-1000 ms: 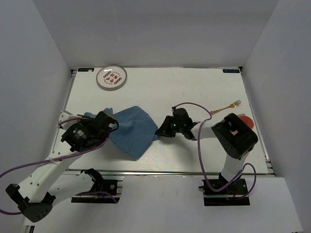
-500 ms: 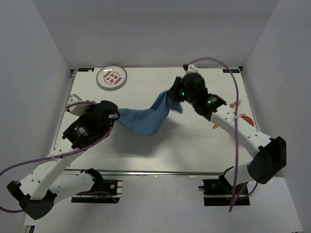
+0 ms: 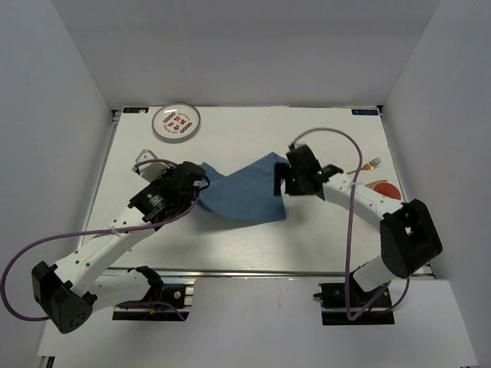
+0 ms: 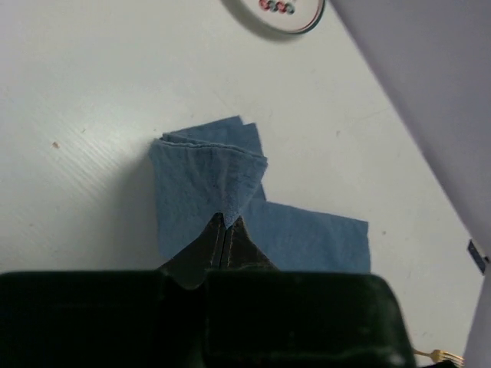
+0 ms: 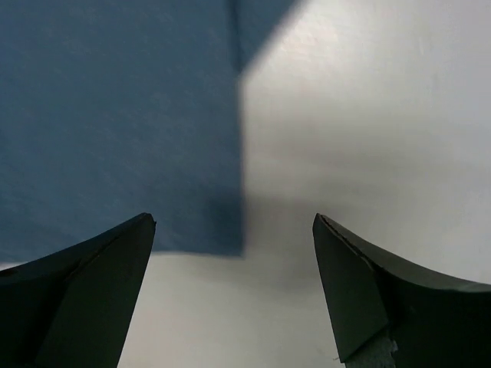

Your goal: Set the dinner table for one person

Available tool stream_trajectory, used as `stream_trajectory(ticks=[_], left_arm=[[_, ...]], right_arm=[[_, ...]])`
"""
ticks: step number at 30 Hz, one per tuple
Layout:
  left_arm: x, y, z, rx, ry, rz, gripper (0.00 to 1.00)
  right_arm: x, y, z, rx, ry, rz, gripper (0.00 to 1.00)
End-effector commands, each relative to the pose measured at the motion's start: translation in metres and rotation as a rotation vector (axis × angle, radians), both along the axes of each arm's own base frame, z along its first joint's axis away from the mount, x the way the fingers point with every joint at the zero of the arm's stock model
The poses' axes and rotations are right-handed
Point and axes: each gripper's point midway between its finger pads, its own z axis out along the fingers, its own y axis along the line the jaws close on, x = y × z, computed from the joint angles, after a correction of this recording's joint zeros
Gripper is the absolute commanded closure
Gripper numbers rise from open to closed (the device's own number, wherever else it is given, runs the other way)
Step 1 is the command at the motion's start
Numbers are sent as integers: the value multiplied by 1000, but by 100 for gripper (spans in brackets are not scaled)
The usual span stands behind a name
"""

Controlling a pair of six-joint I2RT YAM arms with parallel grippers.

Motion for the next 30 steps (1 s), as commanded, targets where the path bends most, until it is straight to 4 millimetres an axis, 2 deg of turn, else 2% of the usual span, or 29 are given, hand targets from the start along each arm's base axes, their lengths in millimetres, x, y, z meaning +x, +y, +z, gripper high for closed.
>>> stream_trajectory(ticks=[1,2,3,5,6,8,9,14,16,19,22,23,25,26,29,30], left_arm=[[-5,-2,-15,-22,33,-3,100],[-9,0,-28,-4,67,1,100],[-11,1,-34,-10,83,9,100],[-18,6,-50,9,126,20,100],[-20,8,-54,11,135,29,100],[-26,11,-65,20,160,34,100],[-28,12,-66,12,159,35,100],[-35,12,-82,-22,164,20,100],[-38,13,-88,-29,169,13,100],[-40,13,-92,-27,180,11,100],[-42,15,-95,-12,197,12,100],[-42,15,-94,-10,197,12,100],[-43,17,-95,-5,200,14,100],[-43,17,-95,-6,195,17,100],[-43,18,-96,-8,189,13,100],[-42,16,-96,-13,185,10,100]], right_arm=[[-5,-12,12,142,-77,-133,11],[-11,-16,9,165,-81,-143,11],[-28,-25,-16,154,-31,-153,11],[-38,-22,-15,246,-50,-165,11],[-56,-27,-39,254,0,-165,11],[-59,-22,-36,342,-37,-173,11],[-67,-25,-48,350,-19,-177,12],[-71,-2,-54,460,22,-127,21],[-68,-1,-66,446,59,-148,24],[-60,2,-74,433,68,-160,29],[-55,4,-81,420,88,-183,45],[-56,4,-85,411,108,-190,59],[-57,6,-89,406,122,-179,68],[-59,6,-90,401,124,-180,80],[-56,2,-90,391,120,-197,100],[-57,1,-91,381,129,-199,100]])
